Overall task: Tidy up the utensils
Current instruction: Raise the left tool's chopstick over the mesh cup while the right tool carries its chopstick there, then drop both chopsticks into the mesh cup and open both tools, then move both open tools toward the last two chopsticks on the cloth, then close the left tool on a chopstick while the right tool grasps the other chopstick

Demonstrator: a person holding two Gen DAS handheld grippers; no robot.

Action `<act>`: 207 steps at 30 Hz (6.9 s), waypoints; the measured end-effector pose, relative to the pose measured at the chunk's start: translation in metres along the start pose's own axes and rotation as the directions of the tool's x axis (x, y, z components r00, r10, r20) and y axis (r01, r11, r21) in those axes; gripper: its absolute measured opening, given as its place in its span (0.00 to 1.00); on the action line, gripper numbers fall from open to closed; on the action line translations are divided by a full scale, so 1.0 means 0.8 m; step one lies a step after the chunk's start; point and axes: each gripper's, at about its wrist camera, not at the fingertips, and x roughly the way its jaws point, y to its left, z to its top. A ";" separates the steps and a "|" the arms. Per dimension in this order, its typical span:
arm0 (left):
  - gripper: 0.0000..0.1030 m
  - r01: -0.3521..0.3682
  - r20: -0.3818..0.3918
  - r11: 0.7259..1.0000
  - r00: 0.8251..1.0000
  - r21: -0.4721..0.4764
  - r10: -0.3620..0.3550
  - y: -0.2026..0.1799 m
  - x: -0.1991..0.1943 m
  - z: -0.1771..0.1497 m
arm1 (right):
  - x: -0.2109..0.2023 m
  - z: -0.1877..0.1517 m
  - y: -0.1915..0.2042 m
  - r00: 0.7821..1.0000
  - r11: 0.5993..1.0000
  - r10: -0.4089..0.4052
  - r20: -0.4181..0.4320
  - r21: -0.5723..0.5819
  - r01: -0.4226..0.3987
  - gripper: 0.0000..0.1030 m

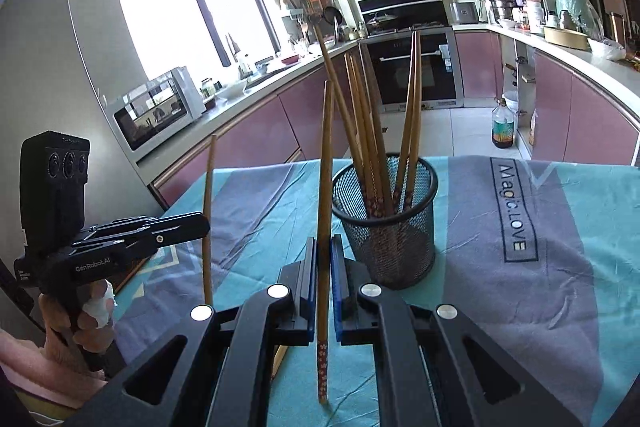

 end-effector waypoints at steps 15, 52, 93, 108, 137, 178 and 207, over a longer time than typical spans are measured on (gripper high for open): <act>0.07 0.087 0.155 0.996 0.984 0.007 -0.087 -0.018 -0.041 0.073 | -0.042 0.056 -0.010 0.988 0.999 -0.001 0.152 -0.038 0.007 0.05; 0.07 0.066 0.072 0.994 0.995 0.083 -0.072 -0.055 0.026 0.119 | -0.001 0.103 -0.042 0.992 0.996 -0.070 0.103 -0.050 0.075 0.05; 0.34 -0.021 0.023 0.999 1.000 0.047 0.020 -0.018 0.064 0.115 | 0.031 0.090 -0.041 0.997 0.996 -0.076 0.013 -0.041 0.077 0.11; 0.57 -0.117 -0.021 0.993 0.993 -0.021 0.116 0.030 0.041 0.027 | 0.069 -0.022 0.031 0.975 0.986 0.024 -0.220 -0.155 -0.060 0.29; 0.62 -0.177 -0.101 0.983 0.980 -0.047 0.171 0.038 0.053 -0.046 | 0.116 -0.081 0.054 0.938 0.986 -0.092 -0.333 -0.159 0.040 0.28; 0.28 -0.076 -0.276 0.994 0.956 0.085 0.097 -0.002 0.131 -0.072 | 0.117 -0.071 0.024 0.941 0.987 -0.128 -0.312 -0.133 0.090 0.22; 0.09 -0.128 -0.250 0.991 0.959 0.034 0.133 0.006 0.139 -0.059 | 0.118 -0.062 0.013 0.955 0.996 -0.081 -0.286 -0.060 0.066 0.05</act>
